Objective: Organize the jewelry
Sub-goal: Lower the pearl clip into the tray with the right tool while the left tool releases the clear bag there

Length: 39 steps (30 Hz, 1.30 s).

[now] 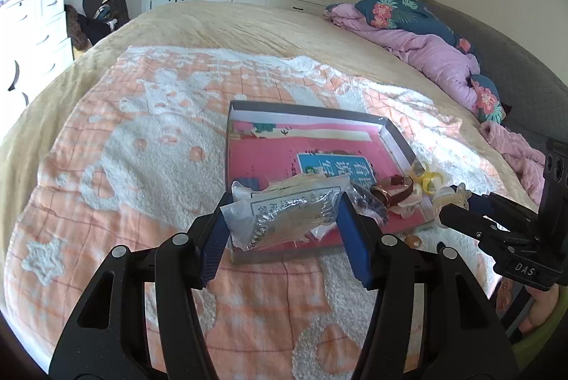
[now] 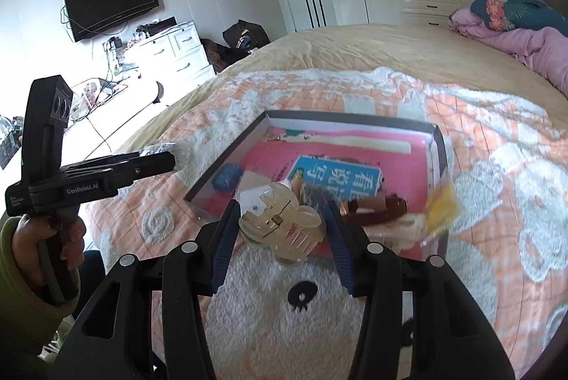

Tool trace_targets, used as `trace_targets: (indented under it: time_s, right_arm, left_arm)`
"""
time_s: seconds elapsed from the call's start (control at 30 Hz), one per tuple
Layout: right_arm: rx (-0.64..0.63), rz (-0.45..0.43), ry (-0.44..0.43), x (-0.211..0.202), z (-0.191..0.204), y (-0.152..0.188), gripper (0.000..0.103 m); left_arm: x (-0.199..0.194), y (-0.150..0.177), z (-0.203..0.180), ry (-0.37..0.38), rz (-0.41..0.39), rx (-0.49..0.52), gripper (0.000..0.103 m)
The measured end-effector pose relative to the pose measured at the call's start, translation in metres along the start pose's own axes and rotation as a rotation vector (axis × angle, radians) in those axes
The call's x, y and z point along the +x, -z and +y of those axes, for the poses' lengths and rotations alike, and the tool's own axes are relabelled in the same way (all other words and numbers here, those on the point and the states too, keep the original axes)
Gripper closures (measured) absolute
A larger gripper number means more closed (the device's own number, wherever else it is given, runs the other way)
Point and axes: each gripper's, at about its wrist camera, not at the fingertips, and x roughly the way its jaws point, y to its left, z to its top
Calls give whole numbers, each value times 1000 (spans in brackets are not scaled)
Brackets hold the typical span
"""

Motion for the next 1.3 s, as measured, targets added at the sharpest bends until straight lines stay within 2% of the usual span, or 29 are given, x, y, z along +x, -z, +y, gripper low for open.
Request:
trace_targets:
  time_s: [0.23, 0.53, 0.9, 1.3]
  right_arm:
    - [-12, -10, 9, 8, -2, -12, 56]
    - [2, -2, 61, 17, -21, -14, 56]
    - [50, 40, 121, 28, -46, 7, 56]
    - [36, 81, 103, 47, -38, 23, 56]
  left_arm:
    - [8, -10, 0, 7, -7, 6, 53]
    - [29, -13, -12, 28, 17, 33, 53]
    - [57, -4, -26, 73, 68, 63, 53]
    - [77, 4, -33, 81, 112, 87, 53]
